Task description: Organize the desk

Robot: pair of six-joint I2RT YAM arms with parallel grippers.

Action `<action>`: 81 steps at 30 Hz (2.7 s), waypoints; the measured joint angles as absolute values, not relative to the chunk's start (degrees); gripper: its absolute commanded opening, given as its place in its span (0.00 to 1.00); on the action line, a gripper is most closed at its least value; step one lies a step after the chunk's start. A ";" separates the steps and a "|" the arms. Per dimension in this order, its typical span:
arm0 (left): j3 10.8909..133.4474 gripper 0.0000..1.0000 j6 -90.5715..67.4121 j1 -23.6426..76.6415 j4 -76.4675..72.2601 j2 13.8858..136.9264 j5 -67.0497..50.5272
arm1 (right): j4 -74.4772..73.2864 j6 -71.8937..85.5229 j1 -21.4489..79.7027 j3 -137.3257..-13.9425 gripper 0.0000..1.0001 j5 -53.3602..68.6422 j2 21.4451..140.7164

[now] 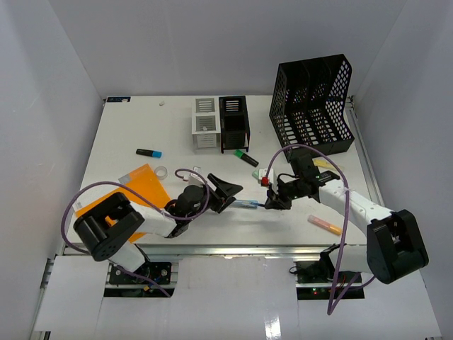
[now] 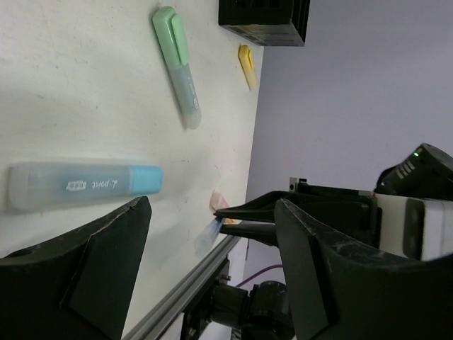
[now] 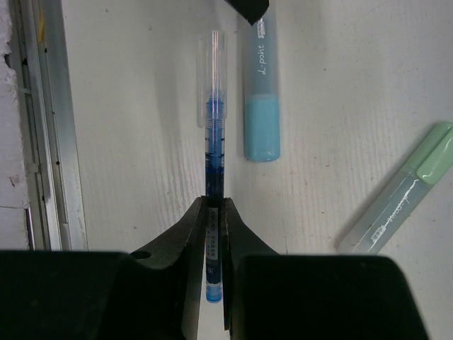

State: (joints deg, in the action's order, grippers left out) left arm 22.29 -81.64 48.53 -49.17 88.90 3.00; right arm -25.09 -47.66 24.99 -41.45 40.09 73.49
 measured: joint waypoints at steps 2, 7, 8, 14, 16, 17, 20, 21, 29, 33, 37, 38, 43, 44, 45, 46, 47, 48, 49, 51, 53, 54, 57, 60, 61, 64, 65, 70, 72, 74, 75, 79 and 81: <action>23.98 0.77 -81.43 49.31 -50.20 91.14 3.48 | -24.03 -46.22 24.76 -41.47 0.08 39.82 73.49; 26.97 0.65 -81.21 51.19 -53.07 95.51 3.88 | -21.88 -43.32 24.60 -41.47 0.08 39.16 73.49; 27.19 0.63 -81.23 51.45 -53.47 96.06 3.96 | -21.44 -42.51 24.60 -41.47 0.08 39.03 73.49; 28.75 0.42 -81.45 52.89 -56.23 99.23 4.44 | -18.78 -39.12 24.51 -41.47 0.08 38.08 73.49; 29.30 0.38 -81.40 53.33 -57.02 99.95 4.63 | -18.04 -38.30 24.49 -41.46 0.08 37.85 73.49; 29.58 0.36 -81.29 53.53 -57.24 100.13 4.77 | -17.79 -37.99 24.48 -41.46 0.08 37.81 73.49; 30.13 0.31 -80.73 53.89 -57.40 100.20 5.38 | -17.32 -37.45 24.40 -41.45 0.08 37.85 73.49; 30.19 0.29 -80.48 53.91 -57.37 100.20 5.55 | -17.18 -37.39 24.34 -41.45 0.08 37.93 73.47; 30.31 0.09 -78.03 54.09 -56.55 100.06 7.08 | -16.71 -37.57 23.94 -41.45 0.23 38.66 73.21; 30.39 0.01 -76.06 54.13 -56.36 99.40 7.30 | -16.94 -38.39 23.80 -41.45 0.60 39.62 73.01; 30.46 0.00 -73.30 54.16 -54.47 97.20 8.18 | -17.80 -39.38 23.42 -41.44 0.83 41.08 72.30; 30.50 0.00 -72.11 54.18 -53.26 96.05 8.61 | -18.06 -39.68 23.03 -41.42 0.83 41.56 71.87; 31.56 0.00 -63.46 53.83 -42.52 86.06 12.45 | -19.23 -40.90 19.59 -41.39 0.83 44.66 67.80; 32.43 0.00 -61.20 53.51 -39.44 83.68 13.29 | -19.50 -41.21 18.73 -41.39 0.83 45.46 66.92; 33.80 0.00 -58.60 52.97 -35.82 81.22 14.24 | -19.79 -41.56 17.93 -41.39 0.83 46.28 66.14; 35.33 0.00 -56.06 52.30 -32.17 78.79 15.22 | -20.10 -41.89 17.26 -41.39 0.83 47.06 65.42; 37.04 0.00 -53.54 51.28 -28.88 76.68 16.13 | -20.32 -42.26 16.76 -41.39 0.83 47.66 64.80; 38.98 0.00 -51.07 49.91 -25.91 74.88 16.85 | -20.52 -42.51 16.35 -41.39 0.83 48.16 64.30; 41.05 0.00 -48.63 48.35 -23.10 73.25 17.45 | -20.72 -42.69 15.99 -41.39 0.83 48.60 63.87; 45.98 0.00 -43.27 43.93 -16.75 70.97 18.17 | -20.99 -43.08 15.54 -41.39 0.83 49.37 63.38; 51.78 0.00 -38.28 38.73 -11.78 70.90 18.41 | -21.15 -43.51 15.38 -41.38 0.83 49.77 63.36; 54.34 0.00 -35.92 36.21 -9.74 71.10 18.49 | -21.26 -43.72 15.38 -41.37 0.83 49.89 63.37; 60.52 0.00 -30.02 29.99 -4.46 73.11 19.07 | -21.59 -44.10 15.34 -41.36 0.83 50.24 63.37; 66.35 0.00 -25.19 26.64 -0.92 78.11 18.96 | -22.10 -44.34 15.18 -41.36 0.83 50.48 63.43; 67.92 0.00 -23.98 26.01 -0.24 79.88 18.94 | -22.29 -44.39 15.10 -41.36 0.83 50.59 63.48; 72.20 0.00 -20.66 24.91 2.43 85.13 18.68 | -22.58 -44.52 14.85 -41.36 0.83 50.78 63.58; 73.58 0.00 -19.79 24.77 2.98 86.84 18.53 | -22.59 -44.59 14.77 -41.36 0.83 50.79 63.65; 79.16 0.00 -16.34 24.49 4.51 94.03 17.89 | -22.61 -44.94 14.32 -41.36 0.83 50.88 63.90; 80.00 0.00 -15.42 24.48 4.75 95.79 17.58 | -22.61 -45.09 14.11 -41.36 0.83 50.97 63.97; 80.48 0.01 -14.66 24.47 4.99 97.15 17.21 | -22.62 -45.21 13.95 -41.36 0.83 51.01 64.10; 80.65 0.02 -14.32 24.47 4.98 97.75 17.04 | -22.63 -45.24 13.91 -41.36 0.83 51.02 64.18; 81.29 0.30 -13.24 24.47 4.73 100.00 16.07 | -22.68 -45.39 13.84 -41.36 0.83 51.06 64.38; 81.41 0.50 -12.90 24.49 4.73 100.90 15.56 | -22.75 -45.48 13.82 -41.36 0.83 51.09 64.78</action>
